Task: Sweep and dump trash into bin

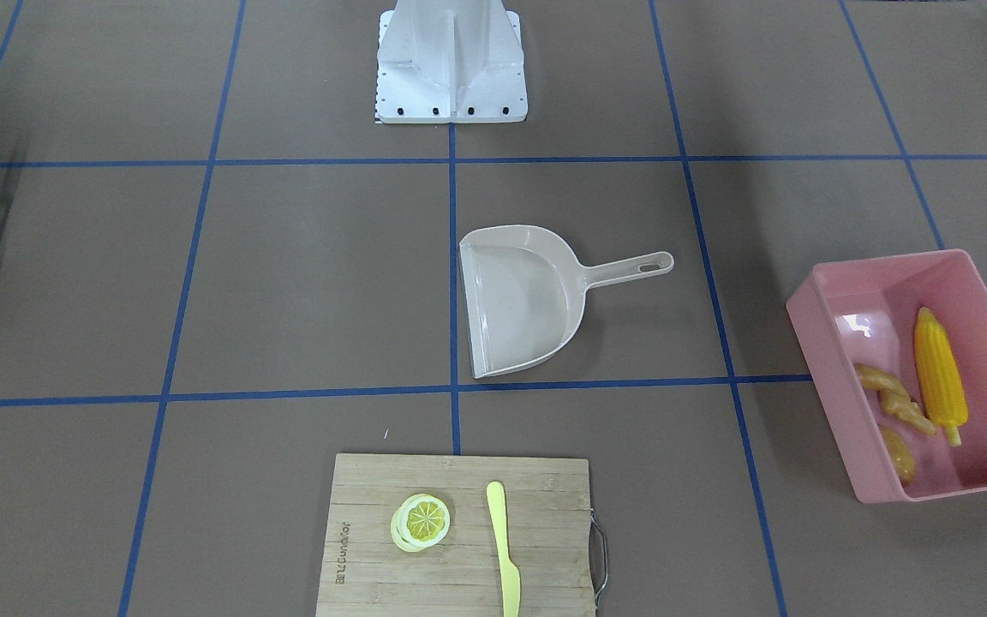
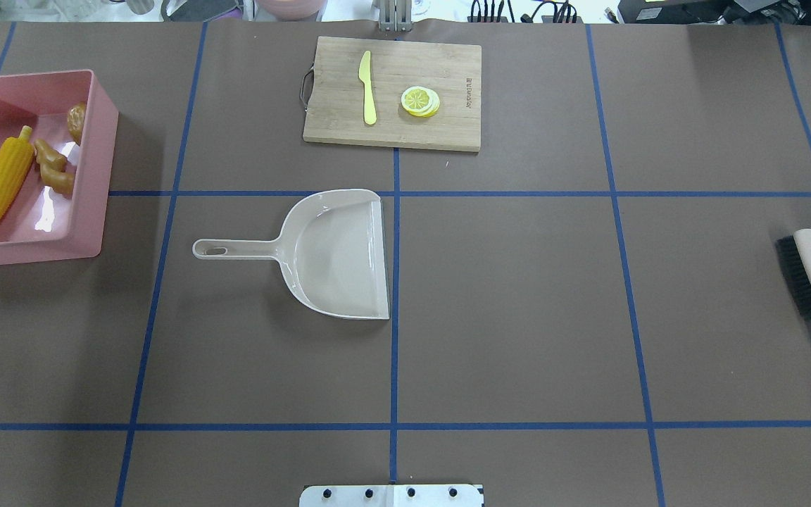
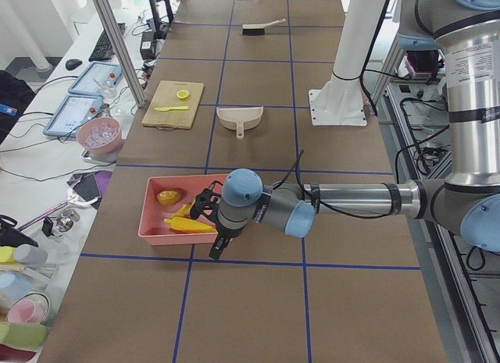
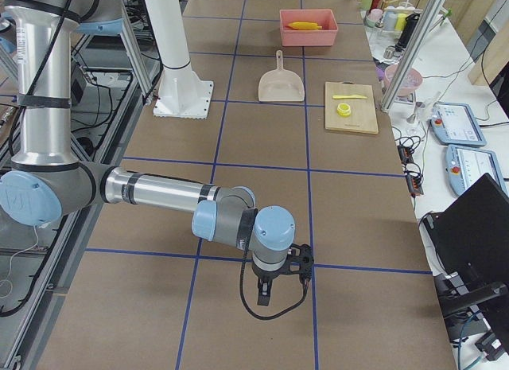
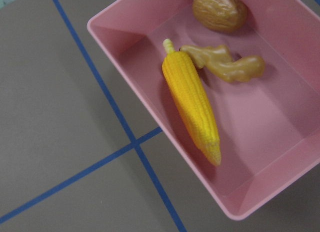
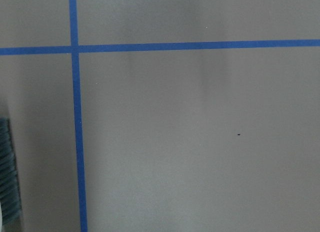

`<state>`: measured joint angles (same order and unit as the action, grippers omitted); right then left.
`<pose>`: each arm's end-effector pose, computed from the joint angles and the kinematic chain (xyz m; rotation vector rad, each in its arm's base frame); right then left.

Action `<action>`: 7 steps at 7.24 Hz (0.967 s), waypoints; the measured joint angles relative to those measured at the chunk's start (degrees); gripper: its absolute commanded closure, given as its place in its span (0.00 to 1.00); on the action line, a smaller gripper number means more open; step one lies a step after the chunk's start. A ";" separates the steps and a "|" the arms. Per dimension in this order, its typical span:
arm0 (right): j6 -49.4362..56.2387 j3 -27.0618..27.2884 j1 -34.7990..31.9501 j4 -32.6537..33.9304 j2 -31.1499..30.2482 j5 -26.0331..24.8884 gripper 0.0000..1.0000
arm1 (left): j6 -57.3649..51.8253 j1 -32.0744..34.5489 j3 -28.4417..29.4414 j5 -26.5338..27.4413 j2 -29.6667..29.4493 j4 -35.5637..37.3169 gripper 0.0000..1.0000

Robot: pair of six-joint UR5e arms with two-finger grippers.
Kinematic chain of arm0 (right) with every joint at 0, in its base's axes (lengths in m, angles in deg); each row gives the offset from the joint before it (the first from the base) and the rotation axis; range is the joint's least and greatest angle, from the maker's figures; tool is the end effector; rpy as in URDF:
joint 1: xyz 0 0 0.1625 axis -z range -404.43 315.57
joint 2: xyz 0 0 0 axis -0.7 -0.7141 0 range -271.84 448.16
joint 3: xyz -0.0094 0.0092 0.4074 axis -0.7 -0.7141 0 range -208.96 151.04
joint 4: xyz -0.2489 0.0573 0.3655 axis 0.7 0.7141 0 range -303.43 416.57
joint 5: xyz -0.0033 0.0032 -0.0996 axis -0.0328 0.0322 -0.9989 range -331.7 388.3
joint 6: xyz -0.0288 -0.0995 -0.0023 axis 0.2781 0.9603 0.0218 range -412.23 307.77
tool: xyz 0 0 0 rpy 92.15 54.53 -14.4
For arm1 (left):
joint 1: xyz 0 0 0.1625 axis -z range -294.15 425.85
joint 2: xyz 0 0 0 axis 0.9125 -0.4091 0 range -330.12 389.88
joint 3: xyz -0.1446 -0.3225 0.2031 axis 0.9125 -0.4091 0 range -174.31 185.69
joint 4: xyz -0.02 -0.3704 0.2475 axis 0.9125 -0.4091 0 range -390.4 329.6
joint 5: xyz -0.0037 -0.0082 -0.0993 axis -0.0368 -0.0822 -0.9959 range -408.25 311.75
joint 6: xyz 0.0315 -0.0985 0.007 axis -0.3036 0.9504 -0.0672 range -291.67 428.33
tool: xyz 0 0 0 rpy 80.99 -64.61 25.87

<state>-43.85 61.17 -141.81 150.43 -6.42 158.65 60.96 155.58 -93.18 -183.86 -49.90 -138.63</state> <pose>0.1273 -0.4665 0.6944 -0.0414 -0.7153 0.0344 -0.0569 -0.4698 0.6142 0.3279 0.7729 0.2426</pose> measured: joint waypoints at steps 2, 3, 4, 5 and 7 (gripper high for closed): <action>-0.42 0.35 0.00 0.16 0.04 0.34 0.00 | -0.05 0.92 -0.25 -1.62 -0.18 7.53 0.01; -1.69 0.74 0.00 0.45 0.15 1.00 0.00 | -0.12 1.03 -0.29 -1.62 0.70 10.39 0.01; -3.67 1.23 0.00 0.61 0.35 1.55 0.00 | -0.17 1.09 -0.31 -1.49 1.86 12.42 0.01; -5.21 1.89 0.00 0.77 0.49 1.78 0.00 | -0.16 1.09 -0.46 -1.40 2.15 15.75 0.01; -6.20 2.62 0.00 1.32 0.23 1.69 0.00 | -0.33 1.10 -2.28 -1.39 0.67 23.49 0.01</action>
<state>-50.06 63.79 -141.81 151.75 -6.19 160.33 60.63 156.68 -95.46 -185.24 -49.22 -115.14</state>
